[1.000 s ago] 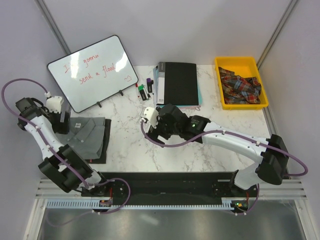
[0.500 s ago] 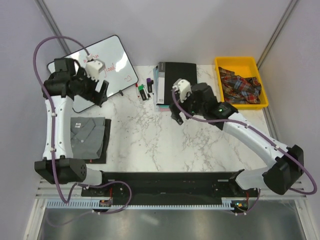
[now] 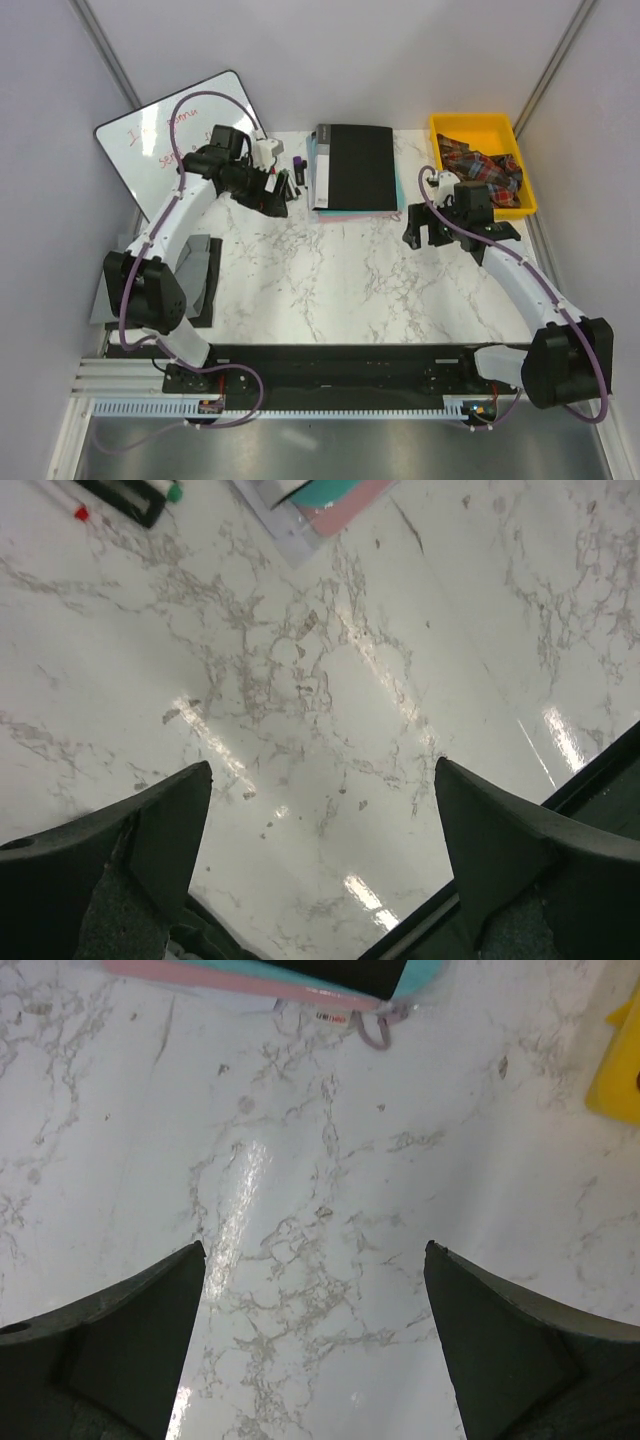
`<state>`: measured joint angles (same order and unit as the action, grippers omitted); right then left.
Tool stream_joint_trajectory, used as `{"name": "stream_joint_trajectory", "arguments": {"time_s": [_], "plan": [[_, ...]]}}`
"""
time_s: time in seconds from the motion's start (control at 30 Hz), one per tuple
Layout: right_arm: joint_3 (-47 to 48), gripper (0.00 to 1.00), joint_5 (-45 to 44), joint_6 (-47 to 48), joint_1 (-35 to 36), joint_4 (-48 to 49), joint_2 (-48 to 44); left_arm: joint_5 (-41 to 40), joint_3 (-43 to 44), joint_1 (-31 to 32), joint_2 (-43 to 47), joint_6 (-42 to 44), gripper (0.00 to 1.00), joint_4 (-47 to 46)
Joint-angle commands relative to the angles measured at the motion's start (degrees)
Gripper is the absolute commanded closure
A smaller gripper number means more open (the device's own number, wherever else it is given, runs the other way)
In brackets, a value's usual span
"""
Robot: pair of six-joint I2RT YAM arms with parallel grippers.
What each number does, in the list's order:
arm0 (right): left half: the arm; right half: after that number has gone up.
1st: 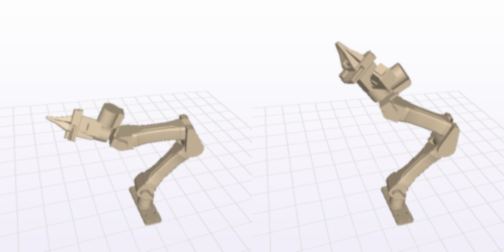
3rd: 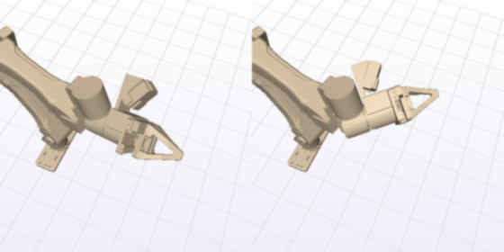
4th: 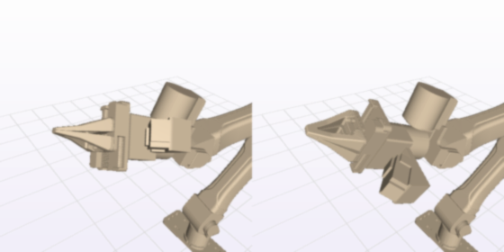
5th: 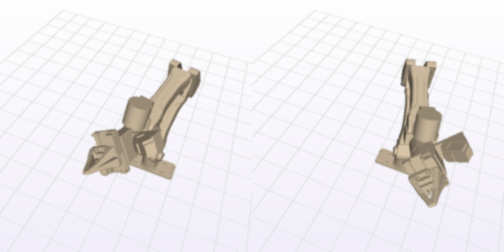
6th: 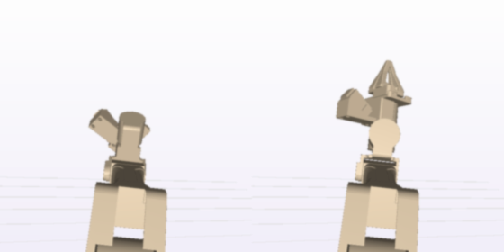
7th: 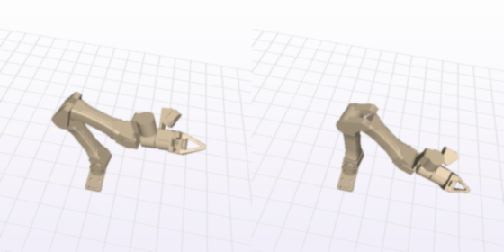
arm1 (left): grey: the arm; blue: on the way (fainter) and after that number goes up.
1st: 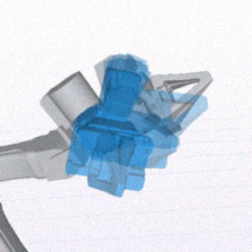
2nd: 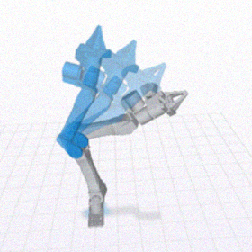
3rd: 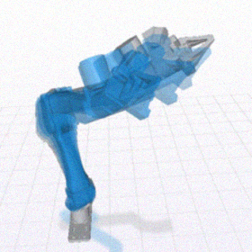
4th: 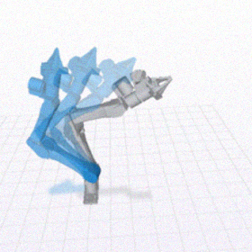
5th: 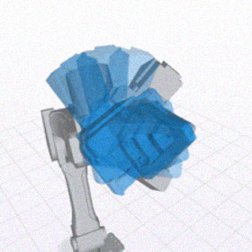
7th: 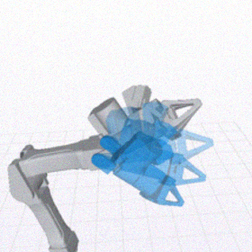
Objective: Fold and stack the long sleeve shirts
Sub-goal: Neatly place the folded shirt to the corner
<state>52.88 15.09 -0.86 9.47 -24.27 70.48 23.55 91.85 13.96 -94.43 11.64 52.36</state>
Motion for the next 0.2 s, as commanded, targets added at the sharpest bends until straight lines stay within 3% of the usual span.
{"name": "stream_joint_trajectory", "arguments": {"time_s": [0.0,0.17], "plan": [[-2.78,0.02,1.43,-0.54,-0.07,3.62,-1.66,1.32,-8.07,-0.51,4.33,-4.96,0.01,-6.39],[0.11,0.02,2.13,0.07,-0.07,2.21,-0.34,-0.34,-13.10,-0.51,8.03,-5.13,0.01,-9.64]]}}
